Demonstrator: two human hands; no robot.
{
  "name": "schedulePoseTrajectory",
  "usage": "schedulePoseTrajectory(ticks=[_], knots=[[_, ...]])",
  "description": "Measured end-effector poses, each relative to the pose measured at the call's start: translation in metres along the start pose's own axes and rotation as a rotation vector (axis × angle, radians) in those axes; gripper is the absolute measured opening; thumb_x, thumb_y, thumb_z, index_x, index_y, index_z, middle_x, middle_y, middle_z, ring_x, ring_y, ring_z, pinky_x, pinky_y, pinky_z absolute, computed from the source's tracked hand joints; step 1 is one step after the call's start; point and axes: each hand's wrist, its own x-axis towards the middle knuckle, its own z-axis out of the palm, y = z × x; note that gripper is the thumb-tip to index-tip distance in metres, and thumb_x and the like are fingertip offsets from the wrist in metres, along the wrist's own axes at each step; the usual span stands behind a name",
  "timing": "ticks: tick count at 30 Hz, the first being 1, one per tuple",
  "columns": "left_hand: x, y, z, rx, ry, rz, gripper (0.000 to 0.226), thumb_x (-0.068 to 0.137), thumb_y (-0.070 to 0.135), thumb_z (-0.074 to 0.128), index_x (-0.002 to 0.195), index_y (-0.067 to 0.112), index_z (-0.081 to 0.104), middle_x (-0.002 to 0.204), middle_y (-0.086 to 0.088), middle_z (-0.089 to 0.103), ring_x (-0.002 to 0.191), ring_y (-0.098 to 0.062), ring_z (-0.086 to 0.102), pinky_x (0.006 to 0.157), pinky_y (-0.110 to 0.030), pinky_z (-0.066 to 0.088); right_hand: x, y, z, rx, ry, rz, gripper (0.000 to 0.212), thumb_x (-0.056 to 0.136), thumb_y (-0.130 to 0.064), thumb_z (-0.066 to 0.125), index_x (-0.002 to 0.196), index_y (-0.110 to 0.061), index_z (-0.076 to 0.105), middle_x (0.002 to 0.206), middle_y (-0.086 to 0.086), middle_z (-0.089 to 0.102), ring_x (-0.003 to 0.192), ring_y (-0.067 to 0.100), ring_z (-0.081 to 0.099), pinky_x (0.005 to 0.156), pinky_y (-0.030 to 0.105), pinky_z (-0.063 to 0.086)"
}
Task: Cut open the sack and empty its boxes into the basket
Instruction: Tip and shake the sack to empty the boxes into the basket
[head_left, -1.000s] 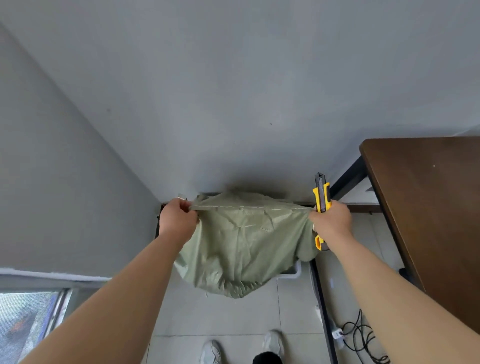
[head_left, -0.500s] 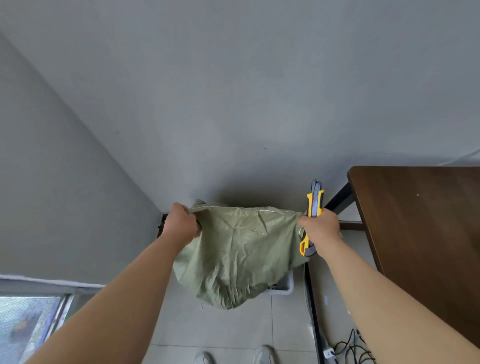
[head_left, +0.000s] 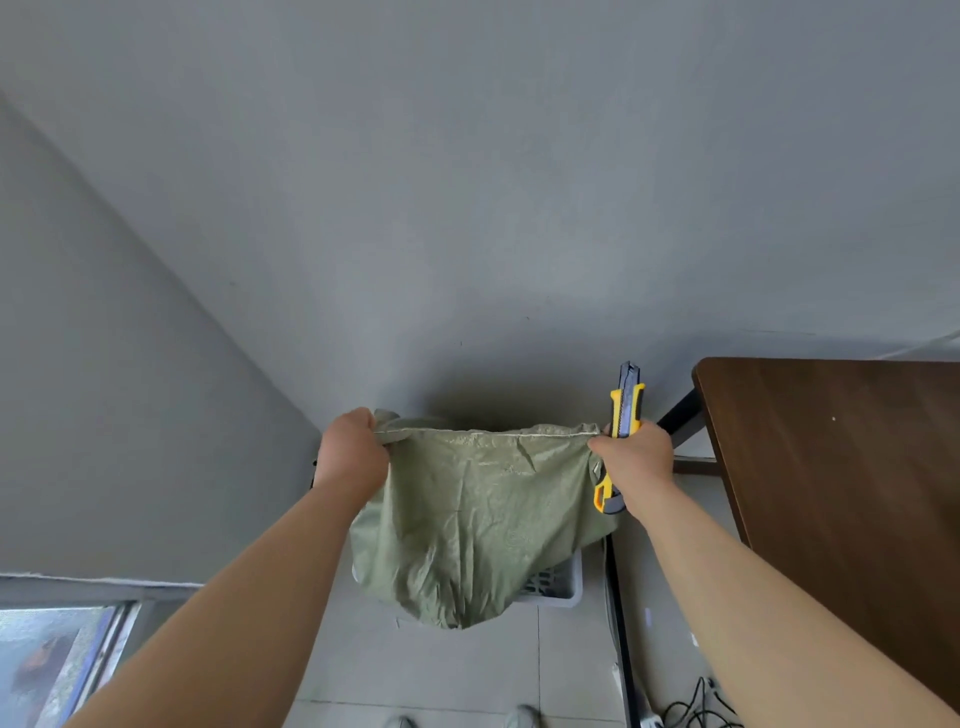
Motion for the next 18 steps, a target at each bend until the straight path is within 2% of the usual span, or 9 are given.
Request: schedulePoseTrajectory(ticks=[3,5,7,9,11,13,18], knots=[[0.006,0.001,-0.001,0.036,-0.018,-0.08,0.02,0.081,-0.011,0.043,0.076,0.008,0.04,0.075,-0.01,0.051,0.063,-0.025,0.049,0.049,-0.031,0.04,0.005,-0.004,0.003,-0.006,0.003,-0.015,0.023,0.078,-0.003,0.067,0.065,-0.012,0.05,0.06,0.005,0.049,0.05,0.018,0.043,0.049,0.024,0.036],[0.009,0.005,0.002,0.006,-0.052,-0.156,0.022,0.082,-0.01,0.057,0.094,0.002,0.044,0.091,-0.017,0.06,0.068,-0.028,0.058,0.048,-0.033,0.048,0.007,-0.006,0.004,-0.01,-0.017,-0.021,0.023,0.078,-0.003,0.066,0.065,-0.011,0.049,0.059,0.005,0.047,0.05,0.018,0.041,0.048,0.024,0.034],[0.009,0.009,0.006,-0.188,-0.088,-0.222,0.024,0.09,-0.008,0.049,0.108,0.007,0.043,0.097,-0.018,0.058,0.079,-0.036,0.063,0.052,-0.035,0.056,0.008,-0.009,0.007,-0.015,-0.031,-0.02,0.025,0.078,-0.003,0.065,0.064,-0.011,0.046,0.058,0.005,0.044,0.049,0.019,0.038,0.049,0.025,0.033],[0.009,0.018,0.005,-0.43,-0.112,-0.227,0.032,0.093,-0.008,0.034,0.11,0.017,0.044,0.098,-0.015,0.054,0.082,-0.037,0.061,0.06,-0.04,0.057,0.009,-0.017,0.009,-0.004,-0.036,-0.019,0.028,0.079,-0.003,0.064,0.063,-0.012,0.043,0.057,0.005,0.041,0.049,0.019,0.036,0.048,0.026,0.032],[0.015,0.022,0.001,-0.509,-0.128,-0.143,0.041,0.09,-0.01,0.035,0.119,0.014,0.052,0.101,-0.015,0.061,0.086,-0.036,0.064,0.08,-0.049,0.058,0.008,-0.03,0.009,0.031,-0.029,-0.041,0.026,0.079,-0.003,0.064,0.064,-0.012,0.044,0.056,0.004,0.04,0.047,0.018,0.036,0.047,0.025,0.032],[0.021,0.025,-0.004,-0.555,-0.135,-0.108,0.042,0.089,-0.01,0.037,0.117,0.009,0.061,0.098,-0.013,0.065,0.088,-0.031,0.064,0.092,-0.051,0.054,0.005,-0.042,0.009,0.062,-0.005,-0.088,0.021,0.079,-0.003,0.064,0.067,-0.009,0.048,0.057,0.005,0.043,0.048,0.018,0.038,0.047,0.025,0.033],[0.027,0.043,-0.02,-0.628,-0.213,-0.085,0.038,0.091,-0.008,0.04,0.119,0.005,0.062,0.104,-0.017,0.066,0.093,-0.028,0.063,0.095,-0.043,0.052,-0.001,-0.057,0.013,0.121,0.024,-0.054,0.026,0.078,0.0,0.065,0.064,-0.012,0.047,0.055,0.003,0.043,0.047,0.019,0.039,0.049,0.026,0.034]])
